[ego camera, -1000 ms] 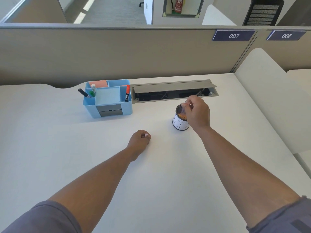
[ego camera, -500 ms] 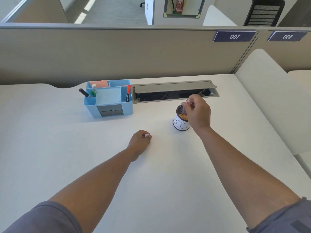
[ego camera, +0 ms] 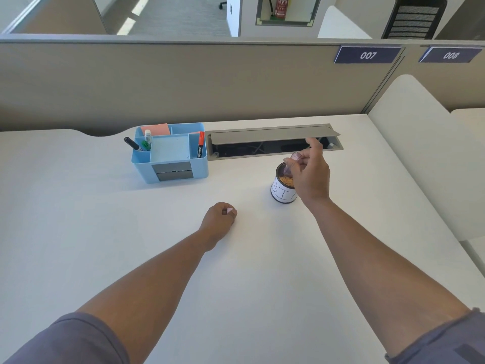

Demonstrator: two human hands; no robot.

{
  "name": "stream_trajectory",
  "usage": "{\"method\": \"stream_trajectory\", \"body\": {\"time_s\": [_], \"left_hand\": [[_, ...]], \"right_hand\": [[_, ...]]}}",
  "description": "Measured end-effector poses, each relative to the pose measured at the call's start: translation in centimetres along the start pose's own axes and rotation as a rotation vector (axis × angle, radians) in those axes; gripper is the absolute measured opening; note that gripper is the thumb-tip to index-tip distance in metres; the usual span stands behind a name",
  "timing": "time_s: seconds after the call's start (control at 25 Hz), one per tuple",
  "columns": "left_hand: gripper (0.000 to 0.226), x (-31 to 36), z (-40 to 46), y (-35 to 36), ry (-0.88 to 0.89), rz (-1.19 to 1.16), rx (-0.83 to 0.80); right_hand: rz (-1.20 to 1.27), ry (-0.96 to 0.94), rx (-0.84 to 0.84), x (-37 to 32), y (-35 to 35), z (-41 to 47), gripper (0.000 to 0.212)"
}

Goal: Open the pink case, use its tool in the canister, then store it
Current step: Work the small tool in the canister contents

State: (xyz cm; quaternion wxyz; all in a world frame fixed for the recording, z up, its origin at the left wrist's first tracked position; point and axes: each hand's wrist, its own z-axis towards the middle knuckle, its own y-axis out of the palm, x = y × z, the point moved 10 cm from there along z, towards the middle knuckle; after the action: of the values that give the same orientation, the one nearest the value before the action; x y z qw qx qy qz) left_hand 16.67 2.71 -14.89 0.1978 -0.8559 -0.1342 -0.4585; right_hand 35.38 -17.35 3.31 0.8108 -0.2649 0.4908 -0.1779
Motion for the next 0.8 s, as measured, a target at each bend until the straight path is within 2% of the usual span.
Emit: {"method": "stream_trajectory", "body": {"time_s": [0.12,0.28,0.4,0.64,0.8], "left_hand": [[0.011,0.0,0.0,0.0,0.0,0.005,0.002],[0.013,0.0,0.0,0.0,0.005,0.016,0.005],[0.013,0.0,0.0,0.0,0.007,0.02,0.007],[0.013,0.0,0.0,0.0,0.009,0.021,0.005],[0.012,0.0,0.0,-0.1,0.007,0.015,0.004]], "right_hand": [[-0.108,-0.059,-0.022,-0.3,0.1,0.0,0.014],[-0.032,-0.028,-0.026,-0.3,0.0,-0.3,0.013],[0.065,0.012,0.013,-0.4,-0.5,-0.2,0.022],[-0.035,0.014,-0.02,0.2,-0.1,-0.7,0.014],[0.069,0.052,0.014,0.3,-0.4,-0.8,0.019]]}}
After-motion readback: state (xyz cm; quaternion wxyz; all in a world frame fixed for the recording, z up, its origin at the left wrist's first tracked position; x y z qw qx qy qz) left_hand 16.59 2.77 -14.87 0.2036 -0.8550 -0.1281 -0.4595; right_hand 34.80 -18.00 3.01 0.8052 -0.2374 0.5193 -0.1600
